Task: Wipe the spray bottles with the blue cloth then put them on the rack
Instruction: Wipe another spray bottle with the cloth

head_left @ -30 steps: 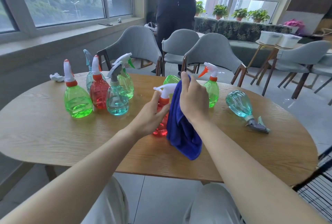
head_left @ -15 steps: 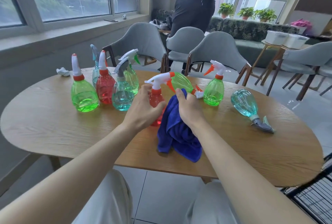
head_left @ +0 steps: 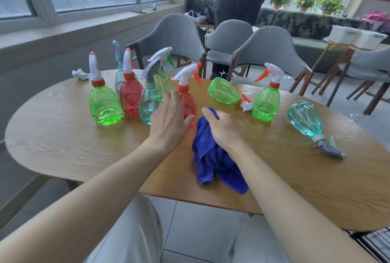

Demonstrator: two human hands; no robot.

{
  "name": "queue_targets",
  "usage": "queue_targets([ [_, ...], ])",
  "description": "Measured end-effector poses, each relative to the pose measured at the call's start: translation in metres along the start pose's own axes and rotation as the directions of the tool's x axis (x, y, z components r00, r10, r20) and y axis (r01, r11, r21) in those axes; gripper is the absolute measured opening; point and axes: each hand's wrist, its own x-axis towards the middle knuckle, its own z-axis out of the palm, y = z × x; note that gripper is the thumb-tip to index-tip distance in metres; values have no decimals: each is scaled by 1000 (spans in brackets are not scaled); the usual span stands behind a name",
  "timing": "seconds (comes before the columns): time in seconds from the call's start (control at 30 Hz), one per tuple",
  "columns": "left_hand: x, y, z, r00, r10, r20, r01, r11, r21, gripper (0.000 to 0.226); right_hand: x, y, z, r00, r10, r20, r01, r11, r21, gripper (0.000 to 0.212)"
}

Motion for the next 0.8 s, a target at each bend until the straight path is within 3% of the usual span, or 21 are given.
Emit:
queue_targets([
  [0.1,-7,3,5,960,261,-104,-253,964,85,54,7,10,-5,998,8,-62,-5,999,49,49],
  [0.17,-7,5,10,876,479,-50,-471,873,126,38,12,15,-6,994,6,-108,2,997,76,49],
  [0.23,-4,7,13,838,541,75,-546,830,117,31,15,17,-6,989,12,-145,1,997,82,48],
  [0.33,1,6,16,878,425,222,-453,887,93,40,13,27,-2,991,20,-135,-16,999,30,49],
  [0.6,16,7,21,911,206,357,-271,953,139,51,12,46,-5,985,78,-157,-65,994,86,46],
  [0.73,10,26,12,877,249,410,-215,968,-128,42,13,45,-12,966,141,-215,-93,971,219,45],
  [0.8,9,41,1,833,204,514,-50,954,-297,53,14,43,-20,945,222,-240,-127,926,355,45],
])
